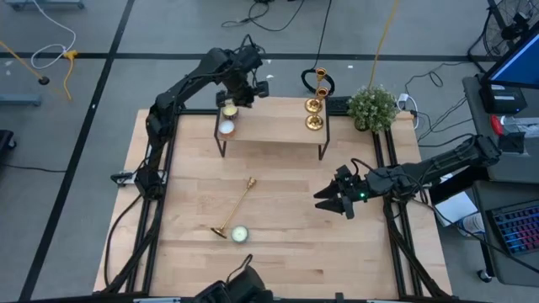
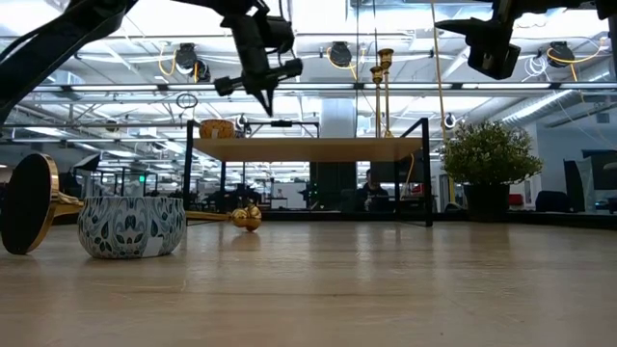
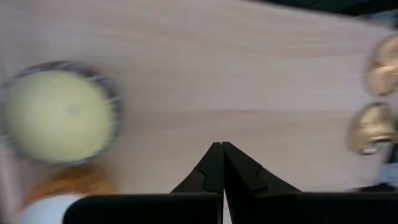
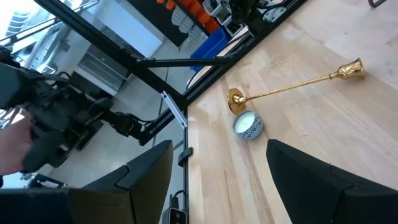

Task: Pick & Place candle stick holders
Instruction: Put the black scented candle aligned with the orange scented candle on the shelf

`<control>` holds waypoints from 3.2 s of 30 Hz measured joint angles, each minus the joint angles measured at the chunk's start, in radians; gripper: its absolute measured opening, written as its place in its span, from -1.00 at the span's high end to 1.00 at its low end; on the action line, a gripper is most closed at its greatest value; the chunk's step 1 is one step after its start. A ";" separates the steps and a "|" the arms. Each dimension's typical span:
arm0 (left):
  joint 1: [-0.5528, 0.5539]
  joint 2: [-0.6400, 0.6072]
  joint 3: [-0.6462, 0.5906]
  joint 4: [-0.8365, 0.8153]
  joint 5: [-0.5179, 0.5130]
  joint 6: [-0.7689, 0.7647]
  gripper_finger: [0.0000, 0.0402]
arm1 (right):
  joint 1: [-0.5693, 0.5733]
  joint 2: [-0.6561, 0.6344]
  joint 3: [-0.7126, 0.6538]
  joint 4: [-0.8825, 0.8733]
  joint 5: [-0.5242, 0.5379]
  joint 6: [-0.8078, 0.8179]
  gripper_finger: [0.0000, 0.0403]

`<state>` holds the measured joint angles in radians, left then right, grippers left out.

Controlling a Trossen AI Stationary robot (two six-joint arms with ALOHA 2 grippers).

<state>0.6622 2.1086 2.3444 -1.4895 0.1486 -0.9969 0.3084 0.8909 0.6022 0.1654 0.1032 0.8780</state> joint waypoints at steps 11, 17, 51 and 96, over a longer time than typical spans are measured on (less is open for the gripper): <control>-0.006 -0.010 -0.054 -0.081 -0.011 0.075 1.00 | 0.000 0.000 0.000 -0.003 0.000 0.000 -0.27; -0.022 -0.009 -0.057 -0.016 0.039 0.033 1.00 | 0.000 0.000 0.000 -0.003 0.000 0.011 -0.27; -0.590 -0.295 -0.094 -0.079 -0.437 0.895 1.00 | -0.001 0.000 0.000 -0.013 0.000 0.072 -0.27; 0.258 -0.173 -0.190 0.002 -0.012 0.565 1.00 | -0.122 0.000 0.000 -0.013 0.245 0.106 -0.27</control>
<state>0.9199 1.9354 2.1542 -1.4876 0.1364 -0.4315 0.1867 0.8909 0.6022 0.1528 0.3481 0.9836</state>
